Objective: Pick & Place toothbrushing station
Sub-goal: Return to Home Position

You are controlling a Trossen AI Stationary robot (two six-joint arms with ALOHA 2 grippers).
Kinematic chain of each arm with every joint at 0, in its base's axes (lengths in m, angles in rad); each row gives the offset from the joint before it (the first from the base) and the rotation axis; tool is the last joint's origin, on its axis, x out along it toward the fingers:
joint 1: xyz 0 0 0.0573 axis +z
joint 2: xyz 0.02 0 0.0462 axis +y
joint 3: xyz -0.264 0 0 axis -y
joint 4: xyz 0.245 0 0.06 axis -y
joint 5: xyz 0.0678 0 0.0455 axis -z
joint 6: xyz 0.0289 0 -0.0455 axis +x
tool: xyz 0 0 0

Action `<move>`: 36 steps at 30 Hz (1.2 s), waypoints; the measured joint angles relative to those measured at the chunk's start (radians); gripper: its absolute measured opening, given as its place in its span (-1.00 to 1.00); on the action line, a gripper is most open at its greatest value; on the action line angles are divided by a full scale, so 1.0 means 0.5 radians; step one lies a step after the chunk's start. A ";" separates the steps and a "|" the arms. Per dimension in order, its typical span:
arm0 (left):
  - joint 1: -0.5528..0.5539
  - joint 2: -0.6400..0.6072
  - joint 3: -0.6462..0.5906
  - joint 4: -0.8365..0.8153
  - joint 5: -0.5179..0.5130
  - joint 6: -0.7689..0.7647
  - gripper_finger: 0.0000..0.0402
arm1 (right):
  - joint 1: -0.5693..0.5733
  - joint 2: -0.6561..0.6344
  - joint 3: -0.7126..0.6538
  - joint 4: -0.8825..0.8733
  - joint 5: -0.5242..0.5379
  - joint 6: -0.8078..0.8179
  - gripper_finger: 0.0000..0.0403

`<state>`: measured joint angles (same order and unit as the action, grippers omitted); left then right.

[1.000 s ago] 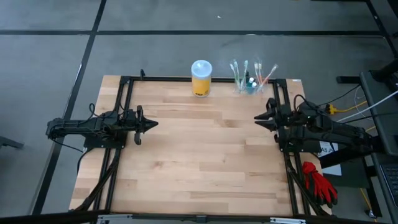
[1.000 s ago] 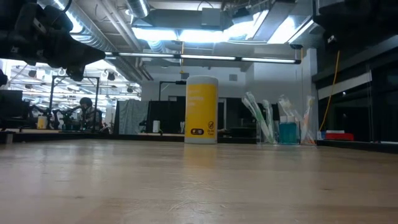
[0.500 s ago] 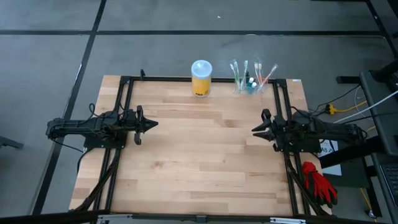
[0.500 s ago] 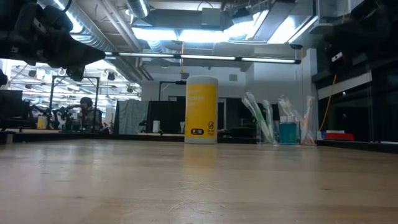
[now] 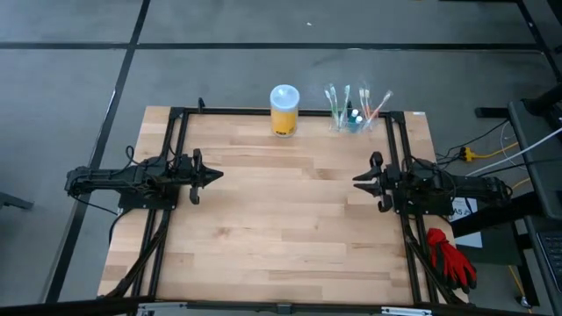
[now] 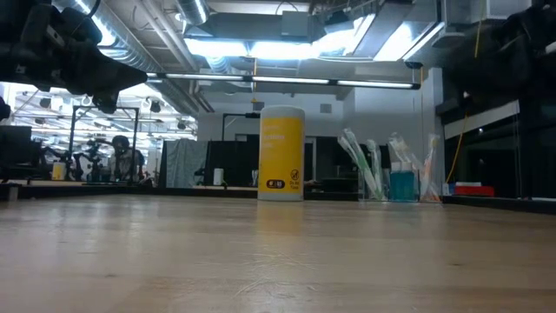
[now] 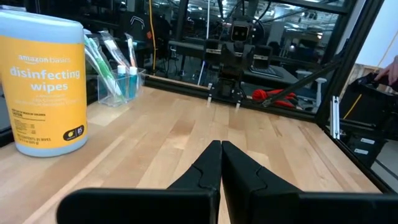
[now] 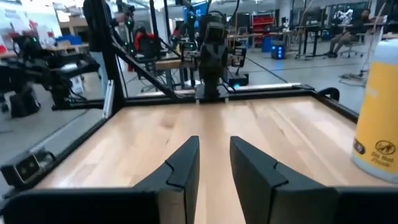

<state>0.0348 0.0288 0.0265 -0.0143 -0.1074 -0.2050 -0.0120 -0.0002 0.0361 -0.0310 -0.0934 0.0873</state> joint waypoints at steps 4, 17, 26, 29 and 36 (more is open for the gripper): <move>-0.001 0.000 0.000 0.000 0.000 -0.001 -0.98 | 0.000 0.000 -0.001 0.000 0.042 -0.056 -0.55; -0.001 0.000 0.001 0.001 0.001 -0.001 -0.98 | 0.015 -0.001 -0.044 0.084 0.194 0.223 -0.55; -0.001 0.000 0.001 0.001 0.001 0.000 -0.98 | 0.015 0.005 -0.043 0.084 0.193 0.222 -0.55; -0.001 0.000 0.001 0.001 0.001 -0.001 -0.98 | 0.015 0.005 -0.043 0.084 0.193 0.221 -0.55; -0.001 0.000 0.001 0.001 0.001 -0.001 -0.98 | 0.015 0.005 -0.043 0.084 0.193 0.221 -0.55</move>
<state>0.0345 0.0288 0.0269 -0.0138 -0.1070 -0.2057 -0.0044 0.0025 0.0147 0.0109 0.0032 0.1978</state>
